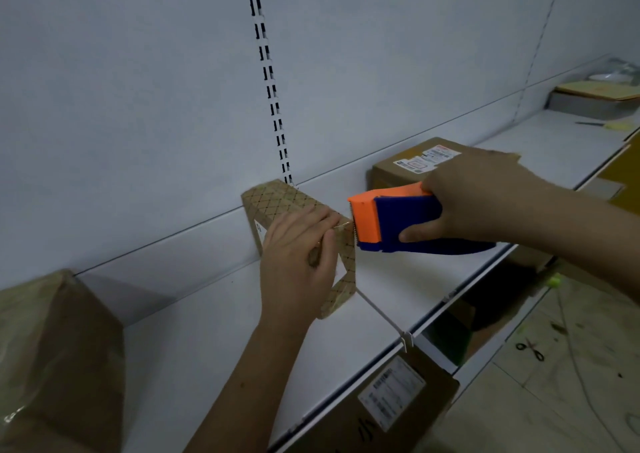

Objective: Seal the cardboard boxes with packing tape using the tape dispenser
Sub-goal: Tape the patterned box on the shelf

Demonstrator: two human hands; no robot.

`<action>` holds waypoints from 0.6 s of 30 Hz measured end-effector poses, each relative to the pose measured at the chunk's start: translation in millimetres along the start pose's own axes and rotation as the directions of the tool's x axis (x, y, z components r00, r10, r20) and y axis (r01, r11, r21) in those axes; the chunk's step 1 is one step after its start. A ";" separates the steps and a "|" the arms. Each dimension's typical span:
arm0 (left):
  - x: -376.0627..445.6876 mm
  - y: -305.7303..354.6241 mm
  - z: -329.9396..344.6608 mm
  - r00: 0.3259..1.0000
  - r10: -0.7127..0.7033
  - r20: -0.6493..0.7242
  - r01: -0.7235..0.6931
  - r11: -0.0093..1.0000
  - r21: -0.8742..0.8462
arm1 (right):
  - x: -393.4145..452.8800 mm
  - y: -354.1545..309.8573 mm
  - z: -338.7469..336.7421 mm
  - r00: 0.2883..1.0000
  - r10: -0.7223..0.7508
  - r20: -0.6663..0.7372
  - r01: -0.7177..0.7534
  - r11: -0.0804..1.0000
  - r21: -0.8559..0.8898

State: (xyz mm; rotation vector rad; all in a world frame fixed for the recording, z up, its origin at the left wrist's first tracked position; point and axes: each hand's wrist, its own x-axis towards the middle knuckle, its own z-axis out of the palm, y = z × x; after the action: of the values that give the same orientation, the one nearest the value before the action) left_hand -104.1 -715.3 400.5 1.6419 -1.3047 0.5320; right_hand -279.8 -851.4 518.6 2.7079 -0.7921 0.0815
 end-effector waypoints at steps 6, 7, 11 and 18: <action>49.2 28.8 -7.6 0.859 -0.509 0.054 0.500 0.857 0.129 | -6.0 -8.2 -1.0 0.999 -0.001 0.050 0.001 1.000 0.000; 58.2 26.5 -5.0 0.850 -0.525 0.051 0.511 0.844 0.164 | -6.3 -8.2 -0.8 0.998 0.011 0.062 -0.012 1.000 0.005; 72.4 16.6 14.5 0.705 -0.681 0.199 0.550 0.701 0.454 | -10.2 -7.6 5.5 0.998 0.044 0.045 -0.042 0.999 -0.027; 70.6 0.4 10.1 0.687 -0.604 0.405 0.344 0.761 0.551 | -14.8 -8.7 13.0 0.988 0.118 0.100 -0.112 0.992 -0.060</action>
State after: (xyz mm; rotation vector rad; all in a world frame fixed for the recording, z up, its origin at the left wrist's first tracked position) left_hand -82.6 -760.0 451.8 2.5724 -1.0956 -0.0285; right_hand -288.1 -841.0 501.6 2.6313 -0.9670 -0.0546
